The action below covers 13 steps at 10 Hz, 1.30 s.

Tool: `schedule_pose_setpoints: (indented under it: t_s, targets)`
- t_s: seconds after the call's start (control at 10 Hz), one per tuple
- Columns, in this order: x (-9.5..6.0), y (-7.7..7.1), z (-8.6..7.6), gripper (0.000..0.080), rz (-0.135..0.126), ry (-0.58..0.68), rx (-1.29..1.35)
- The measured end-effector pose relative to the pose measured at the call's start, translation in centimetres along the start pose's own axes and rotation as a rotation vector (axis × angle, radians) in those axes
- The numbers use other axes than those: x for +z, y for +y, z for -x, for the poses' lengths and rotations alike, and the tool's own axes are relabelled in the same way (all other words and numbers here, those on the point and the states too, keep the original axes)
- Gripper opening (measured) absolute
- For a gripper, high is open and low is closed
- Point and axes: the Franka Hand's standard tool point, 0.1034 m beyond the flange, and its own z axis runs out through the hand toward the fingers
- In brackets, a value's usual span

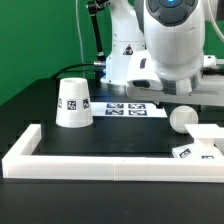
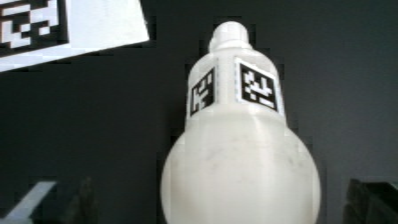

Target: Assemble lamp

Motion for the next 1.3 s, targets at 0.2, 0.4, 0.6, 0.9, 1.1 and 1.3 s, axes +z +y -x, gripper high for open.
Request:
schedule_pose_setpoints:
  t_s: [0.2, 0.4, 0.6, 0.9, 1.1, 1.3]
  targets:
    - [0.5, -0.2, 0.0, 0.0699, 0.004, -0.007, 0.002]
    - [1.0, -0.5, -0.1, 0.0699, 0.009, -0.006, 0.0]
    - [2.0, -0.5, -0.3, 0.0699, 0.013, 0.006, 0.001]
    - [3.2, -0.8, -0.6, 0.0699, 0.021, 0.019, -0.002]
    - [3.6, -0.6, -0.5, 0.0699, 0.023, 0.014, 0.0]
    - [3.7, -0.3, -0.5, 0.068, 0.022, 0.013, 0.003]
